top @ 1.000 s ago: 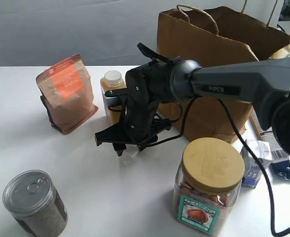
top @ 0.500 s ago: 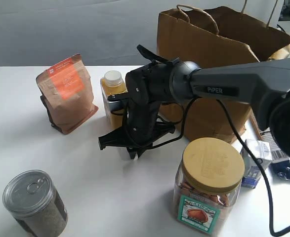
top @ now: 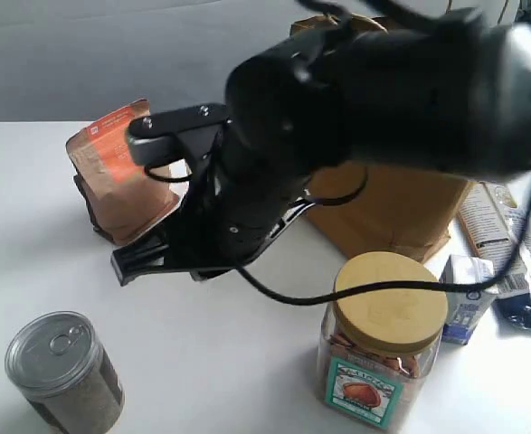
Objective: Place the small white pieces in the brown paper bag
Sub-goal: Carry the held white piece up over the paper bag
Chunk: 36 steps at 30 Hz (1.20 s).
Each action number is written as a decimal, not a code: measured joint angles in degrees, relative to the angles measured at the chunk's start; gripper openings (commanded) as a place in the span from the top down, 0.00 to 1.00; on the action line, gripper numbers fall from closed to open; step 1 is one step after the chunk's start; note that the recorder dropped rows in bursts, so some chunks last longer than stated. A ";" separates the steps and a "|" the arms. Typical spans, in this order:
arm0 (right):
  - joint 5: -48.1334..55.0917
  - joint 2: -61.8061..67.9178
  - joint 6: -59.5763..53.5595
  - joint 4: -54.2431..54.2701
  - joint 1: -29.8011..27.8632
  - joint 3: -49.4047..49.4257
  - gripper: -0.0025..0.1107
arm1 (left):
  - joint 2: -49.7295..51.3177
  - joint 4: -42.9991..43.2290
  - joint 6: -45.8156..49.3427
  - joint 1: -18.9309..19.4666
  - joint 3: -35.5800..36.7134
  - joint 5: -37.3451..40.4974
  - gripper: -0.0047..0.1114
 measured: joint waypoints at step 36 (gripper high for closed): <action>-4.51 -19.98 6.47 -20.13 -37.63 5.79 0.98 | 0.00 0.00 0.00 0.00 0.00 0.00 0.96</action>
